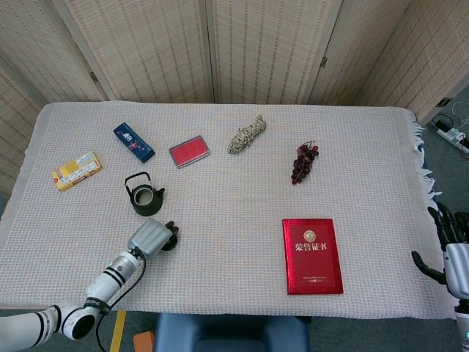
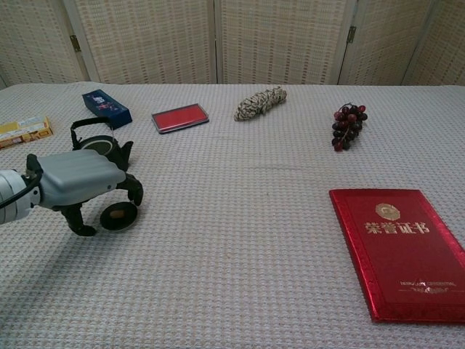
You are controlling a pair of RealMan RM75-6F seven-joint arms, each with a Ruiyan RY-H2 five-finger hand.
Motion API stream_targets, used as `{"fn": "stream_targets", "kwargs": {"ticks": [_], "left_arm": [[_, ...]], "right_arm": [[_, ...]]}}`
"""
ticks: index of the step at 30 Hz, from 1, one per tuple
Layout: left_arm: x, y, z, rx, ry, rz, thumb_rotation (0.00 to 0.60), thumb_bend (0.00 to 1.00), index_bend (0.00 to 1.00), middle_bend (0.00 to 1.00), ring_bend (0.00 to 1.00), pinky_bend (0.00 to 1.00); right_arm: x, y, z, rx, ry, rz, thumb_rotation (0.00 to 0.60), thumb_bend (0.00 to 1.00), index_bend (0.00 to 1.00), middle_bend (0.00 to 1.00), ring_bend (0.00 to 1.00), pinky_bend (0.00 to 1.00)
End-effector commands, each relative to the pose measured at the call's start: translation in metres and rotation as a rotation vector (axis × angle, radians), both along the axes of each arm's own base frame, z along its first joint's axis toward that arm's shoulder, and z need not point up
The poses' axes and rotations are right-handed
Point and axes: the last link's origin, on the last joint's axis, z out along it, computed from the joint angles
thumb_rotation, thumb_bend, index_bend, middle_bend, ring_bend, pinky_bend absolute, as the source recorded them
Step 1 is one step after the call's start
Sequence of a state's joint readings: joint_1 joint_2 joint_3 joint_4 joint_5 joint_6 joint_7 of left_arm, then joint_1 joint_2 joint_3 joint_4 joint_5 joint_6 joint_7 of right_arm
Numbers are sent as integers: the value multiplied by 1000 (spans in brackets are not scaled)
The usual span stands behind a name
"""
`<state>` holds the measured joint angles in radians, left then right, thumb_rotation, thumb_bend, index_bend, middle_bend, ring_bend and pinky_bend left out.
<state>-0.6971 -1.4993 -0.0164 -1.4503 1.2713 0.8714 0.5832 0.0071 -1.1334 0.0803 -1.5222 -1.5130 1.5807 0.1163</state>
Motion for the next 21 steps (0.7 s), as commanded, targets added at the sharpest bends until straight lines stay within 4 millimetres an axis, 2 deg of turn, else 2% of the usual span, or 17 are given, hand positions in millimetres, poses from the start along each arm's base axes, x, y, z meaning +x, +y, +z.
{"fn": "stream_targets", "kwargs": {"ticks": [1, 13, 21], "left_arm": [[0, -1, -1, -1, -4, -8, 600, 166, 320, 296, 794, 719], [-3, 0, -2, 13, -39, -32, 600, 167, 482, 456, 843, 719], [1, 5, 19, 38, -113, -5, 600, 169, 502, 475, 849, 719]], "right_arm": [[0, 0, 0, 0, 0, -1, 600, 304, 0, 63, 231, 54], [-1, 2, 1, -3, -5, -5, 600, 304, 0, 64, 230, 55], [0, 1, 0, 0, -3, 0, 600, 305, 0, 64, 228, 55]]}}
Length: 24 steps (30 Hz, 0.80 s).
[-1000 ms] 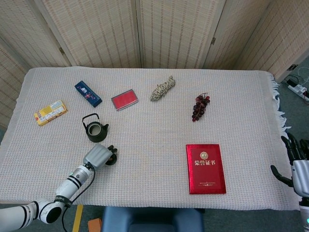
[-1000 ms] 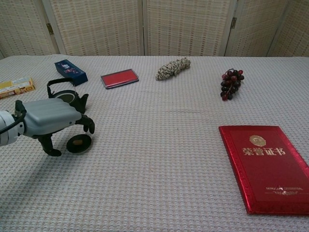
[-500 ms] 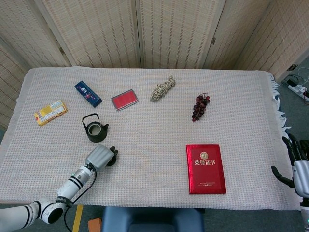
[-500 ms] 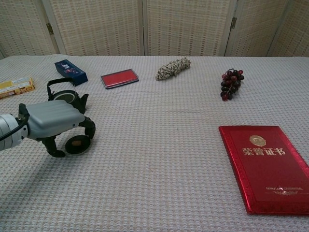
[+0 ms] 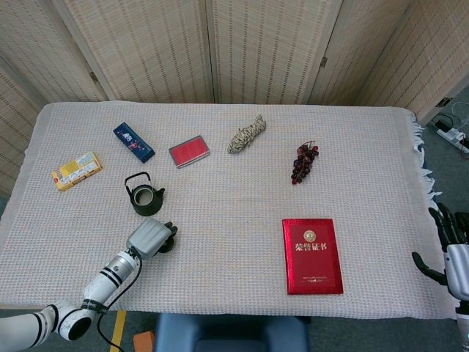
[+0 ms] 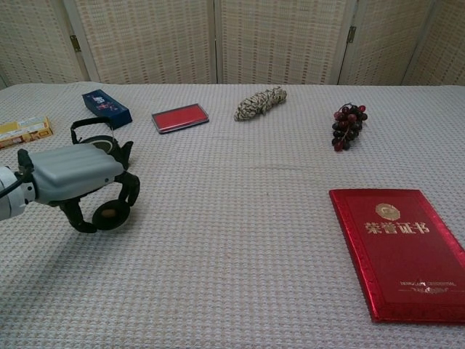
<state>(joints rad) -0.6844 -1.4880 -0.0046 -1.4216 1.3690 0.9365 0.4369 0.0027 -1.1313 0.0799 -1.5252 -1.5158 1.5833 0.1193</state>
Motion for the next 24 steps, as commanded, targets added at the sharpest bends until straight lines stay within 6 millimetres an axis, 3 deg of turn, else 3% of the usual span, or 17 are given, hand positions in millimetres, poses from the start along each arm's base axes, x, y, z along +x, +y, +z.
{"fn": "stream_targets", "kwargs": {"ticks": [1, 13, 24], "left_arm": [[3, 6, 12, 21, -31, 12, 600, 169, 502, 475, 851, 719], [14, 53, 63, 140, -103, 101, 600, 171, 501, 475, 852, 727], [5, 84, 61, 167, -59, 187, 600, 171, 494, 475, 853, 727]], "right_arm": [[1, 0, 0, 1, 0, 2, 600, 304, 0, 64, 228, 55], [2, 0, 0, -5, 0, 5, 600, 304, 0, 64, 228, 55], [-2, 1, 0, -7, -7, -1, 600, 304, 0, 64, 228, 55]]}}
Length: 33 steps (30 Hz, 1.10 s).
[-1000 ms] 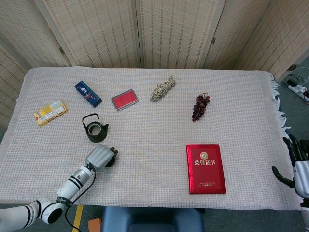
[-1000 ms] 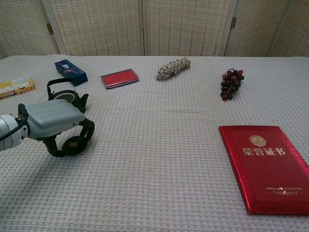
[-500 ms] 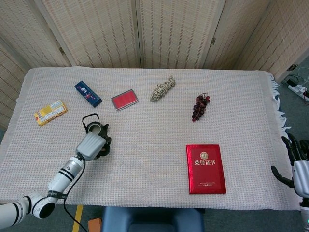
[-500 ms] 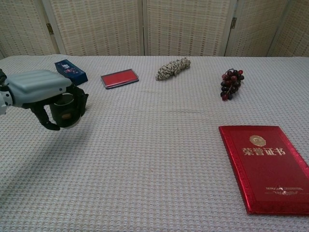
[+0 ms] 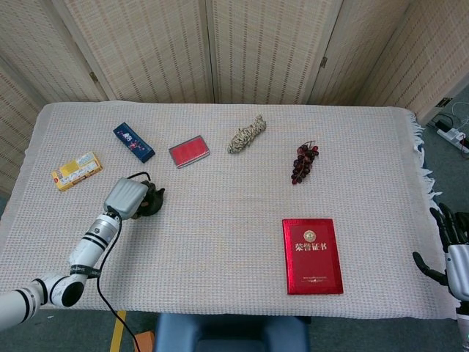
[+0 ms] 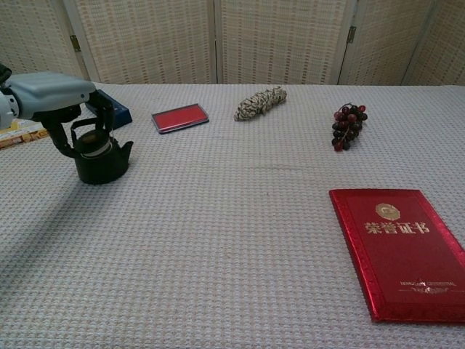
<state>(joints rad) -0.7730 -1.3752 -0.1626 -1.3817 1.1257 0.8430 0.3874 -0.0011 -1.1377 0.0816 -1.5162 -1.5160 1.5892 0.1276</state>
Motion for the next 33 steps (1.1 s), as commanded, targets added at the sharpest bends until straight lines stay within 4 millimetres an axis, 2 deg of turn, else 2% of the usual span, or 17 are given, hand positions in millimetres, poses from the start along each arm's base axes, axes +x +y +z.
{"fn": "stream_targets", "kwargs": {"ticks": [1, 10, 23, 27, 33], "left_arm": [[-1, 8, -3, 3, 3, 26, 600, 171, 492, 475, 853, 727], [-11, 22, -3, 21, 19, 94, 600, 171, 484, 475, 850, 727], [-9, 31, -8, 23, 32, 117, 600, 166, 453, 472, 839, 726], [-10, 32, -9, 18, 40, 135, 600, 165, 435, 451, 830, 725], [-10, 30, -8, 13, 49, 150, 600, 165, 356, 404, 818, 725]], "right_arm": [[-1, 0, 0, 0, -3, -3, 600, 305, 0, 64, 228, 55], [-4, 1, -1, -3, -7, -10, 600, 304, 0, 64, 231, 55], [-5, 3, 1, -14, -12, -12, 600, 305, 0, 64, 235, 59], [-6, 5, 2, -18, -14, -15, 600, 304, 0, 64, 237, 60], [-6, 4, 2, -17, -16, -13, 600, 304, 0, 64, 240, 60]]}}
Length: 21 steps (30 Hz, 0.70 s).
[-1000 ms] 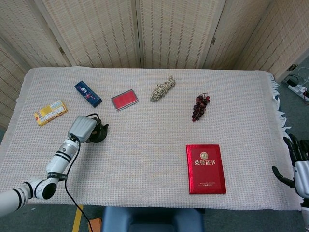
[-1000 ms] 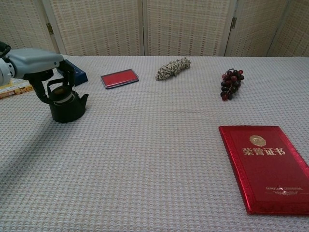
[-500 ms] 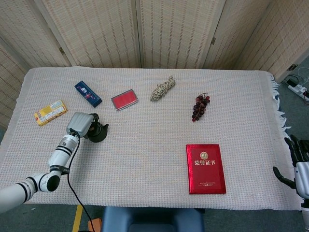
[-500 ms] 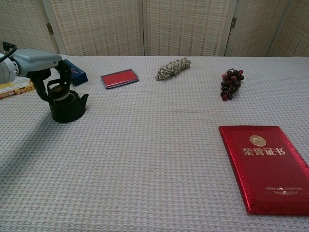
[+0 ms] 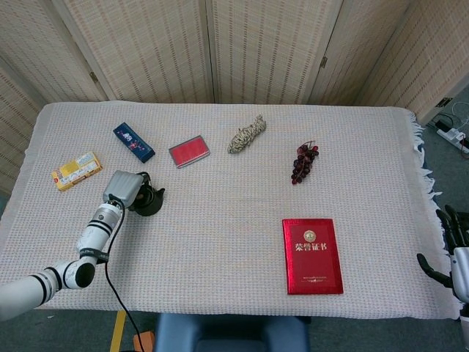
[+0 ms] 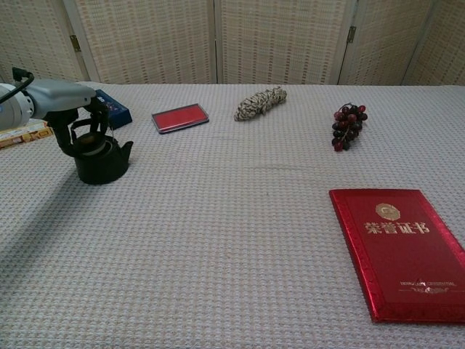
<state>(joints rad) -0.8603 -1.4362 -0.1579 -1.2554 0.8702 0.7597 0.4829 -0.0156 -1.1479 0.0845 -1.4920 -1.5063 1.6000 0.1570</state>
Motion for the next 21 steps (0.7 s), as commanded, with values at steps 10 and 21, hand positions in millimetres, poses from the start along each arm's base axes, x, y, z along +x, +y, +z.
{"fn": "stream_targets", "kwargs": {"ticks": [10, 21], "left_arm": [[2, -3, 1, 9, -12, 8, 600, 164, 230, 341, 811, 725], [6, -30, 13, -6, -22, -57, 600, 165, 251, 329, 813, 725]], "right_arm": [[0, -1, 1, -3, -2, 6, 600, 305, 0, 66, 246, 61], [0, -1, 1, -5, -3, 9, 600, 304, 0, 66, 247, 61]]}}
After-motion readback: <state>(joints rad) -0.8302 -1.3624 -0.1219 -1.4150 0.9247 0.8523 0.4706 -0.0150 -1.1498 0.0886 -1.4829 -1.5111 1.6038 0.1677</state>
